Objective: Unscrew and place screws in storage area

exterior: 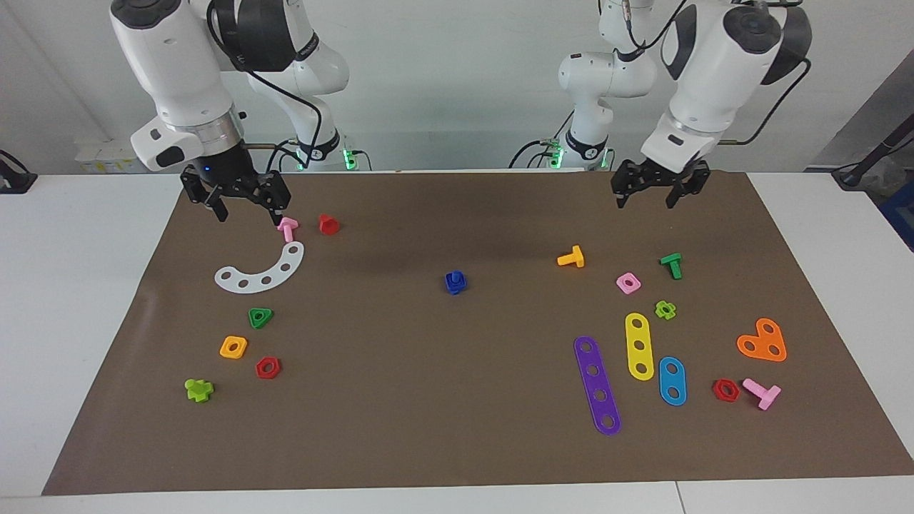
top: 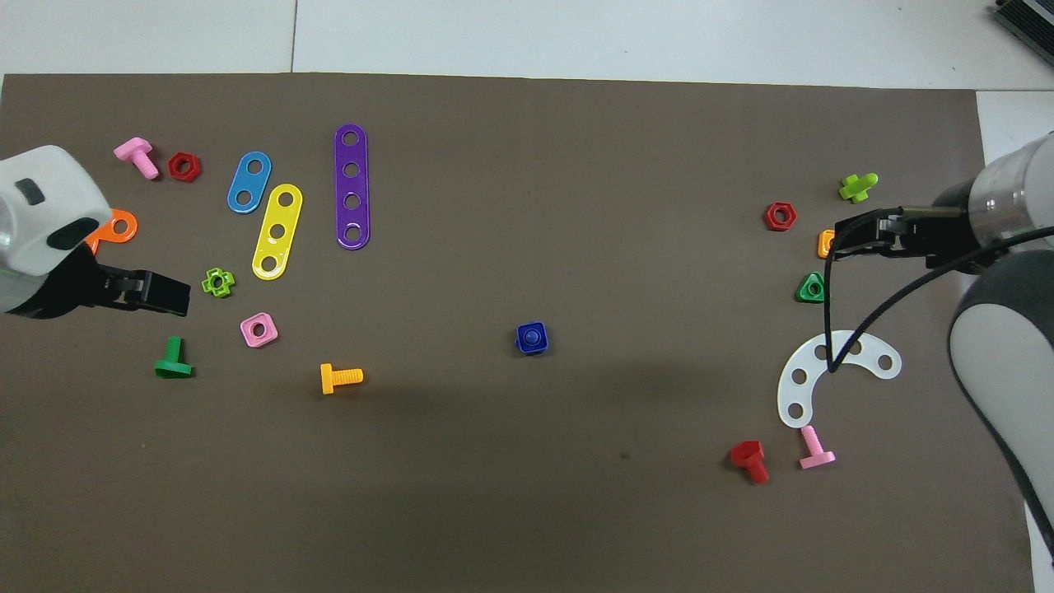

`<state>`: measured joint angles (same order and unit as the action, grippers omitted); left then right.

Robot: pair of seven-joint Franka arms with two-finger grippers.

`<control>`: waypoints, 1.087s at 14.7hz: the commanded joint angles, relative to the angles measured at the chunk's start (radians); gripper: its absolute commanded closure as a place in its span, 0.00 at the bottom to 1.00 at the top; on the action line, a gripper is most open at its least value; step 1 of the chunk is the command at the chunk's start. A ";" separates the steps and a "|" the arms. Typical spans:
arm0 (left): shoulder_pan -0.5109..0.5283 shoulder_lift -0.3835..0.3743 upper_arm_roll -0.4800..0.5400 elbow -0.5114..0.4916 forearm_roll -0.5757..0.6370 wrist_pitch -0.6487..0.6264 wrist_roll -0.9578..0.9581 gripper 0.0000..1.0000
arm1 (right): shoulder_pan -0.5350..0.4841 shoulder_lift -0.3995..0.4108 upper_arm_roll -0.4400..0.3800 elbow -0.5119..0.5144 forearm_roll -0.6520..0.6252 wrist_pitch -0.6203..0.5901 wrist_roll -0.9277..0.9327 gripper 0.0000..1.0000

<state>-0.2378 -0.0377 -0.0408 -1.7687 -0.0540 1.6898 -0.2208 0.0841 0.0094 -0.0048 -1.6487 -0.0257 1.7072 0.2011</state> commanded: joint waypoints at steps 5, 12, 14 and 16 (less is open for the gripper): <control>-0.247 0.180 0.013 -0.008 -0.076 0.333 -0.402 0.04 | -0.012 -0.022 0.006 -0.023 0.010 0.003 -0.026 0.00; -0.432 0.392 0.019 0.028 -0.064 0.524 -0.607 0.10 | -0.012 -0.022 0.006 -0.023 0.010 0.003 -0.029 0.00; -0.443 0.429 0.021 0.029 -0.053 0.568 -0.608 0.15 | -0.014 -0.022 0.005 -0.023 0.010 0.003 -0.031 0.00; -0.451 0.464 0.021 0.023 -0.030 0.594 -0.608 0.17 | -0.012 -0.022 0.006 -0.019 0.010 0.003 -0.026 0.00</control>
<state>-0.6727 0.3892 -0.0410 -1.7640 -0.1031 2.2623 -0.8232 0.0841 0.0093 -0.0051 -1.6487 -0.0257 1.7072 0.2011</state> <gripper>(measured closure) 0.145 0.000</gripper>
